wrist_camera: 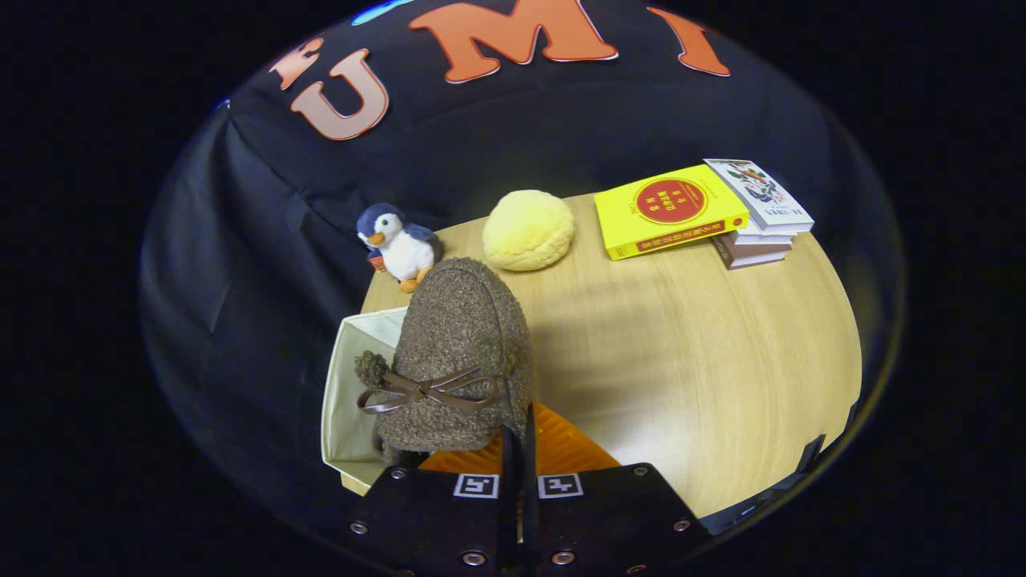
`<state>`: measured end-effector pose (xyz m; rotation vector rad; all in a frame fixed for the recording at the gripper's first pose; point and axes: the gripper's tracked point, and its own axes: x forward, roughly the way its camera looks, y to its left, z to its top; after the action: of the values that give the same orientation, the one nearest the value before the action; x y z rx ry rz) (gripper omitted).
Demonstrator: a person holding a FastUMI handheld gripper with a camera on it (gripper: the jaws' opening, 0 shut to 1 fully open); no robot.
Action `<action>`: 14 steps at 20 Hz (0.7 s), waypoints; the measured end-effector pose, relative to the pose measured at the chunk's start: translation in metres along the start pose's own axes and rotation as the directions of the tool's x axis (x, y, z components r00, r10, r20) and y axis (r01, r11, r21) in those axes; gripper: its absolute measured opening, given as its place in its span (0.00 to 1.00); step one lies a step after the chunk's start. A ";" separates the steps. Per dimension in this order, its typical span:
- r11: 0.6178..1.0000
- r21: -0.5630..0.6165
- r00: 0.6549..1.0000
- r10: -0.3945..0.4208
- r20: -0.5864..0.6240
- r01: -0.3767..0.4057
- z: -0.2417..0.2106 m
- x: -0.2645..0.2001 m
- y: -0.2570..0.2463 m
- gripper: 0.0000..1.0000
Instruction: Open the storage box then place both shoes into the box .Put the left shoe in first, then the right shoe, with the right side of both shoes facing outward in a uniform manner.
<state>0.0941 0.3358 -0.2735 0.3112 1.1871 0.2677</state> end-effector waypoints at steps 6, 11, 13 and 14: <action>0.999 -0.024 0.999 0.037 -0.036 -0.038 -0.013 0.024 0.076 0.04; 0.998 -0.067 0.998 0.004 -0.065 -0.008 -0.028 0.054 0.101 0.04; 0.997 -0.073 0.996 -0.025 -0.080 0.019 -0.036 0.066 0.100 0.04; 0.997 -0.074 0.995 -0.041 -0.087 0.034 -0.038 0.071 0.099 0.04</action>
<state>0.0789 0.4567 -0.3105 0.2149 1.2658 0.2934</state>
